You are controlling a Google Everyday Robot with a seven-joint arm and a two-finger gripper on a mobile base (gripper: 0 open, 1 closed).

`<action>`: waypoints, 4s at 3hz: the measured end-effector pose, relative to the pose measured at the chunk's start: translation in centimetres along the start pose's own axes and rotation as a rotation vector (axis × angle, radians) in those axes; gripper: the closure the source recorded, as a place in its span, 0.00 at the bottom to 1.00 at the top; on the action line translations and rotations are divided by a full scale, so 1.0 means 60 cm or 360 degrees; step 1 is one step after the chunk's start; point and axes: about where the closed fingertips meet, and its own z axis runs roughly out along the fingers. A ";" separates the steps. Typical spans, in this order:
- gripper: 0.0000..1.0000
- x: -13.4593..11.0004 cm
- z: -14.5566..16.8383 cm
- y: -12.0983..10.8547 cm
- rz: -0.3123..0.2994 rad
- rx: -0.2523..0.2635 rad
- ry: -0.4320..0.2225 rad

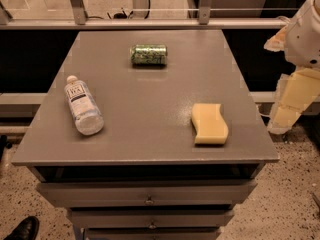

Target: Move green can near sponge

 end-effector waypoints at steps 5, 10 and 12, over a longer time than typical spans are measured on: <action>0.00 -0.214 0.069 -0.214 0.0018 0.0106 -0.0257; 0.00 -0.326 0.236 -0.357 0.0394 0.0168 -0.1067; 0.00 -0.380 0.322 -0.398 0.0351 0.0125 -0.1045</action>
Offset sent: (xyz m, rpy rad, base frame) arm 0.0980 0.0659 -0.0059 0.1162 -0.0501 0.0549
